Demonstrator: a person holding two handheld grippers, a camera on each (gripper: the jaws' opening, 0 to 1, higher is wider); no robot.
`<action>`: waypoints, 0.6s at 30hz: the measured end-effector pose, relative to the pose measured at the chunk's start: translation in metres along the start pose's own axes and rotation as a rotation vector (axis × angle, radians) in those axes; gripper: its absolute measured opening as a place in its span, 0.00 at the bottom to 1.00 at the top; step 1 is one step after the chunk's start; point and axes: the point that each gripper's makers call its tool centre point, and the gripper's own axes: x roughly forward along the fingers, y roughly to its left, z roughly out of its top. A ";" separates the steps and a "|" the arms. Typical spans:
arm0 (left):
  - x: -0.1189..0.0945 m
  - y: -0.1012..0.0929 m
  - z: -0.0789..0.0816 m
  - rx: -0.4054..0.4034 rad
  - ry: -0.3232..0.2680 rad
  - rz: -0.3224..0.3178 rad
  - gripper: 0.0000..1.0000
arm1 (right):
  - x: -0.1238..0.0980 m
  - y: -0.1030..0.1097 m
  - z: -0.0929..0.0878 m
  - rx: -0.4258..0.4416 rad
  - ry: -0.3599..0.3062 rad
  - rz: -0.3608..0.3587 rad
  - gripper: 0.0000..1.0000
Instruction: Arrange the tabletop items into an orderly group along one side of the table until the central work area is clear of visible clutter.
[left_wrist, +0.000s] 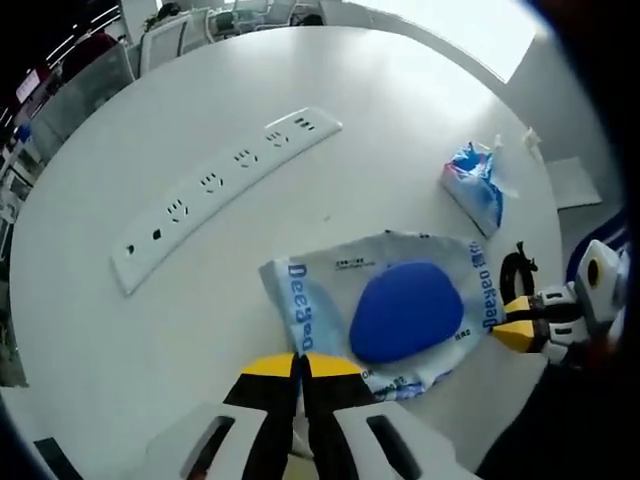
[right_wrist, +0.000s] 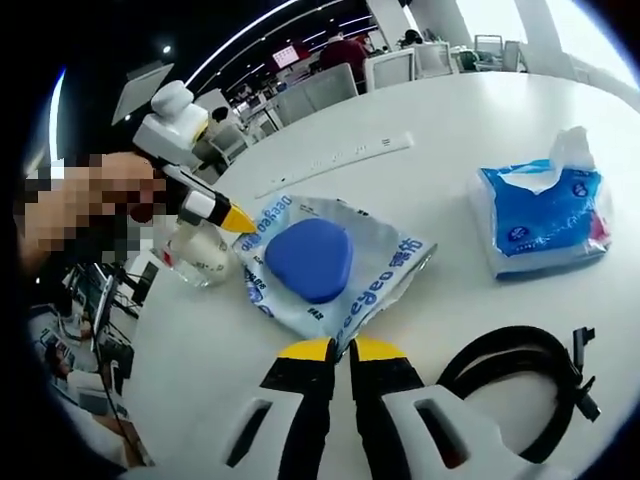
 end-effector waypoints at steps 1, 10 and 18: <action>-0.001 0.000 0.000 0.001 -0.001 0.000 0.00 | -0.001 0.000 0.002 -0.001 -0.005 0.001 0.02; -0.011 -0.003 0.003 -0.009 -0.023 -0.002 0.00 | -0.009 0.001 0.014 -0.018 -0.052 -0.006 0.01; -0.021 -0.009 0.007 -0.013 -0.050 -0.001 0.00 | -0.018 -0.004 0.024 -0.048 -0.079 -0.020 0.01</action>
